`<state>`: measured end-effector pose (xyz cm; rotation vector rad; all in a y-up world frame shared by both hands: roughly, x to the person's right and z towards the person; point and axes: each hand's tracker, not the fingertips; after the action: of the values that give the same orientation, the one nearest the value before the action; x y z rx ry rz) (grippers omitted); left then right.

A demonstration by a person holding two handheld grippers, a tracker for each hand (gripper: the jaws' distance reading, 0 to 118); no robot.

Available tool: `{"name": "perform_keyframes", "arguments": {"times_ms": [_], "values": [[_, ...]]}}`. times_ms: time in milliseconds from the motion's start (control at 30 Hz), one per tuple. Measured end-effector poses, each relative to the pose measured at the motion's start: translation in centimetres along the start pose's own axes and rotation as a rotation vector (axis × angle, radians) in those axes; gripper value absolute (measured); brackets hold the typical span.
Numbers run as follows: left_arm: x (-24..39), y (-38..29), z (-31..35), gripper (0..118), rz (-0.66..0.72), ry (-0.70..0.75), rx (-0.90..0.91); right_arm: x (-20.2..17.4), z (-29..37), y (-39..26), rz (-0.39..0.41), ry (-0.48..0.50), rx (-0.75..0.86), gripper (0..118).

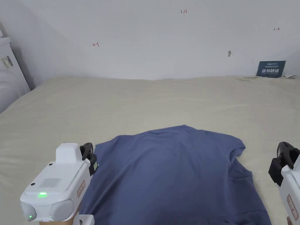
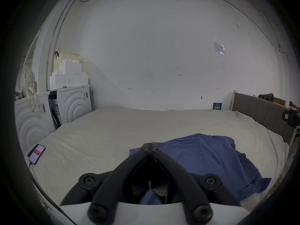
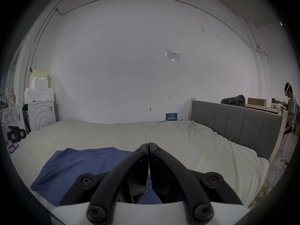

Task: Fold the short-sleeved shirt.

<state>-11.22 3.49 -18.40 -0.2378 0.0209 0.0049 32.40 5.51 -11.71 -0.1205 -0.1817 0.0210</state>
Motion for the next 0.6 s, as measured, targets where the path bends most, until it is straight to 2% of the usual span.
{"name": "perform_keyframes", "arguments": {"times_ms": [200, 367, 600], "values": [[-0.3, 0.3, 0.0, 0, 0.015, 0.0, -0.033, -1.6, 1.2, 1.3, 0.0, 0.004, -0.003, 0], [-1.1, 0.4, -0.7, 0, 0.015, -0.043, -0.217, -1.3, 0.9, 1.2, -0.003, 0.015, -0.017, 0], [-3.0, -2.0, -1.1, 0, 0.076, -0.045, -0.385, -0.3, -0.2, 0.1, -0.002, 0.023, -0.051, 0]]}}
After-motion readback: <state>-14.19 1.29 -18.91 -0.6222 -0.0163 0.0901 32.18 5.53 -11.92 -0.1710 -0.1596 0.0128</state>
